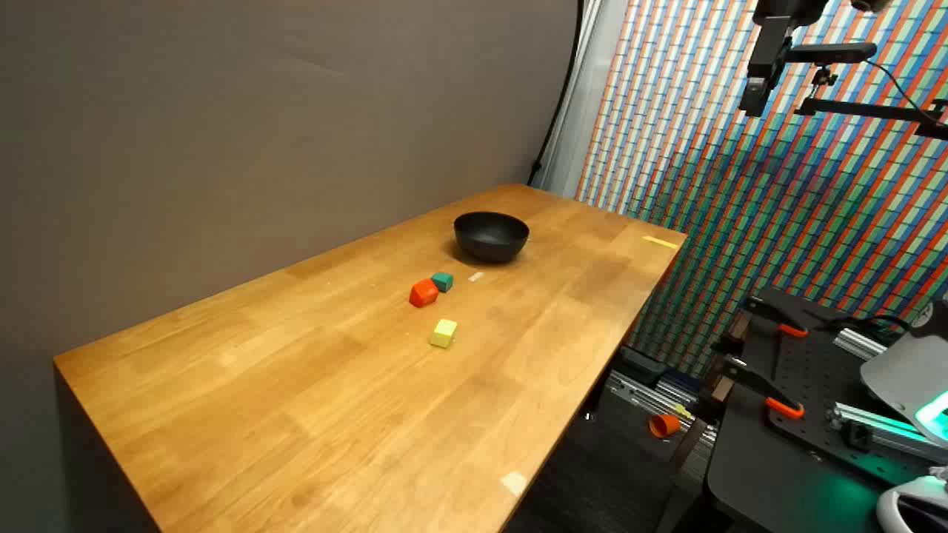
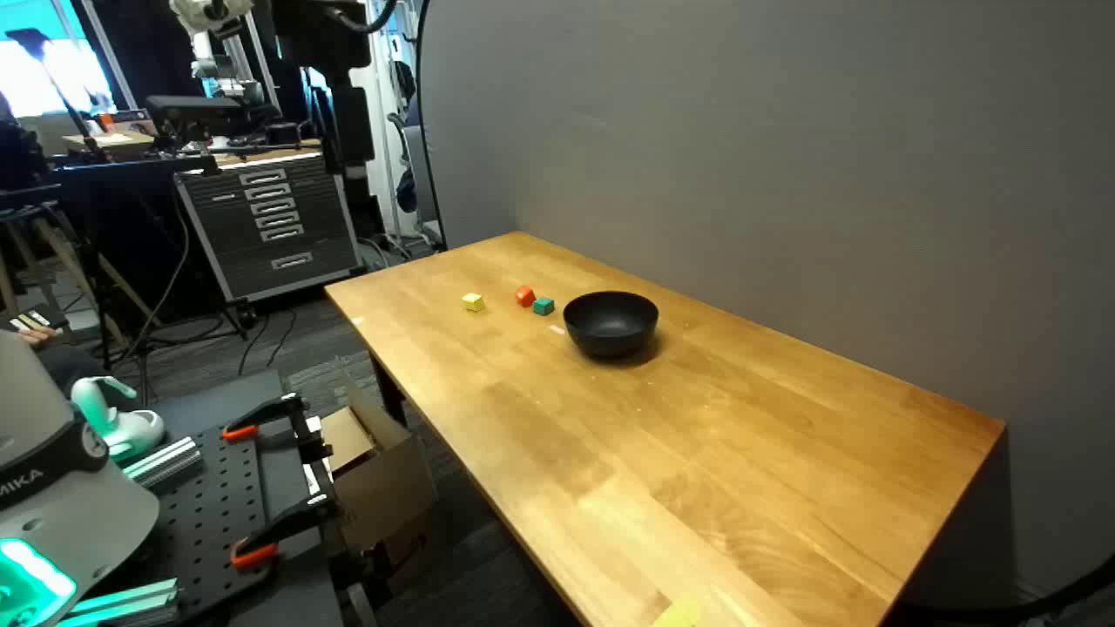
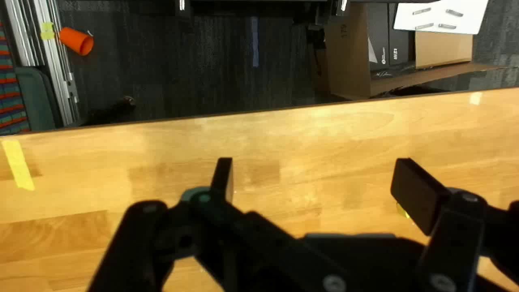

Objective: Put the green and orange blocks in the bowl

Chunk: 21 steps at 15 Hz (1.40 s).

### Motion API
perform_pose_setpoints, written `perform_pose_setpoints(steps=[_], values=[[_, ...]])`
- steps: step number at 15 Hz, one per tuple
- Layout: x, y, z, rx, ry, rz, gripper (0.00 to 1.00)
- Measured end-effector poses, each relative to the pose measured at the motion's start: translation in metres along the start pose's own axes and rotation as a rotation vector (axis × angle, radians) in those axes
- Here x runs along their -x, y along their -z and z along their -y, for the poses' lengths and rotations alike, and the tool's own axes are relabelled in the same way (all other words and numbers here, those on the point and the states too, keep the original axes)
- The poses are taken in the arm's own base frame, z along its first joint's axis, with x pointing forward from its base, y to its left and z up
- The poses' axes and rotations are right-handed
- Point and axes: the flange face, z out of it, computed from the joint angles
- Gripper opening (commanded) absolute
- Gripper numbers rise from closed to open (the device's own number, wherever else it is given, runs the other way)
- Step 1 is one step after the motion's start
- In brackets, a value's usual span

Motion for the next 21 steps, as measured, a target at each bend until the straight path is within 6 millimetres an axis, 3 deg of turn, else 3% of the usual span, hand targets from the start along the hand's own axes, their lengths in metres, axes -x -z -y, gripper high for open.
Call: perform_pose_setpoints(steps=[6, 9, 16, 21], values=[[-0.001, 0.005, 0.000, 0.001, 0.001, -0.011, 1.00], [-0.012, -0.009, 0.005, -0.010, 0.018, -0.005, 1.00], [-0.103, -0.124, 0.074, -0.025, 0.166, 0.088, 1.00], [-0.173, -0.193, 0.125, -0.023, 0.290, 0.164, 1.00]])
